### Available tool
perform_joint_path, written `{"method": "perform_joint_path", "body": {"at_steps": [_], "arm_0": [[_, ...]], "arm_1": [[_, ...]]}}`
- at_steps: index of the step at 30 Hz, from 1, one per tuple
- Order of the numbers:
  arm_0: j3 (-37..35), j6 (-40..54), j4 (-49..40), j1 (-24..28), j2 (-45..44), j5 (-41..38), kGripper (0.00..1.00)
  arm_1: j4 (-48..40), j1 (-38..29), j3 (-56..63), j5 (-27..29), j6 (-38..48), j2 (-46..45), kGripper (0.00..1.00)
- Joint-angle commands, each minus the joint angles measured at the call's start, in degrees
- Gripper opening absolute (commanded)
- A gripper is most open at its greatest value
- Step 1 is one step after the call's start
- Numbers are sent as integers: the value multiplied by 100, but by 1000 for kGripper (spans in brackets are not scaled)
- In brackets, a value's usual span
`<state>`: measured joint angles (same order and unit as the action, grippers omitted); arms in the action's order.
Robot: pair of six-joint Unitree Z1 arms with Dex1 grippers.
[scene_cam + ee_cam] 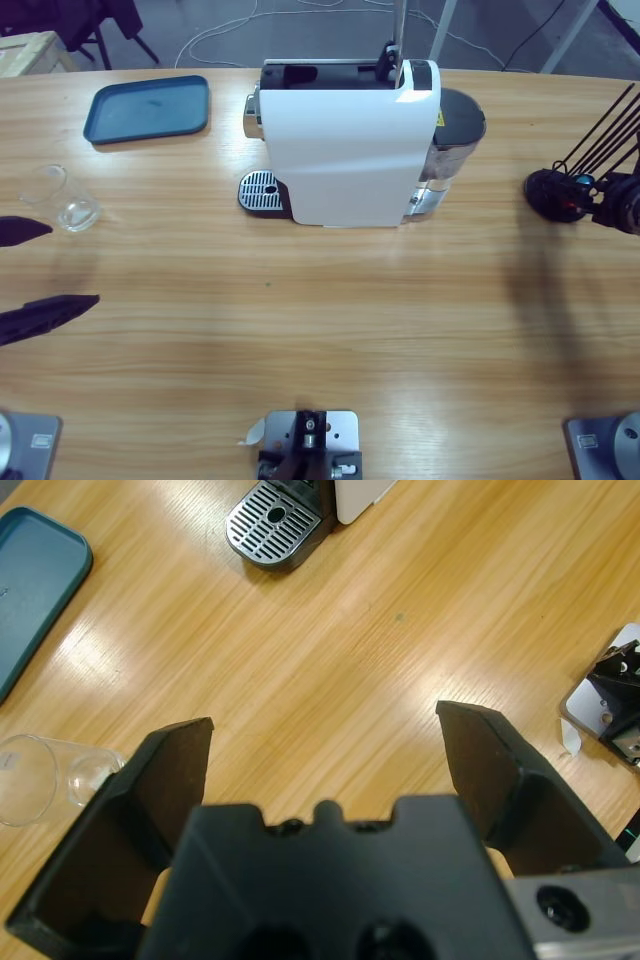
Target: Pour coffee
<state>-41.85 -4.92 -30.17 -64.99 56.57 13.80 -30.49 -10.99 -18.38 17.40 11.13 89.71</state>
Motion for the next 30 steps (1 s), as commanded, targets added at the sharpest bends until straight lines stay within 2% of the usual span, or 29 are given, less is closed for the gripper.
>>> {"method": "perform_joint_path", "body": {"at_steps": [1, 10, 12, 24, 25, 27, 30], "arm_0": [[212, -176, 19, 30, -102, 88, 968], [179, -188, 54, 30, -65, 61, 968], [186, -194, 47, 30, -113, 61, 968], [212, -202, 62, 30, -146, 88, 968], [212, -202, 62, 30, -141, 88, 968], [212, -211, 62, 30, -143, 88, 968], [217, -211, 64, 30, -144, 88, 968]], "arm_1": [[-256, 109, 208, 16, -67, 175, 600], [-291, 132, 247, 13, -138, 135, 586], [-304, 132, 243, -13, -147, 161, 468], [-597, 238, 238, -152, -164, 279, 464], [-606, 238, 242, -163, -164, 298, 449], [-616, 246, 247, -195, -208, 304, 229], [-622, 257, 263, -202, -213, 312, 214]]}}
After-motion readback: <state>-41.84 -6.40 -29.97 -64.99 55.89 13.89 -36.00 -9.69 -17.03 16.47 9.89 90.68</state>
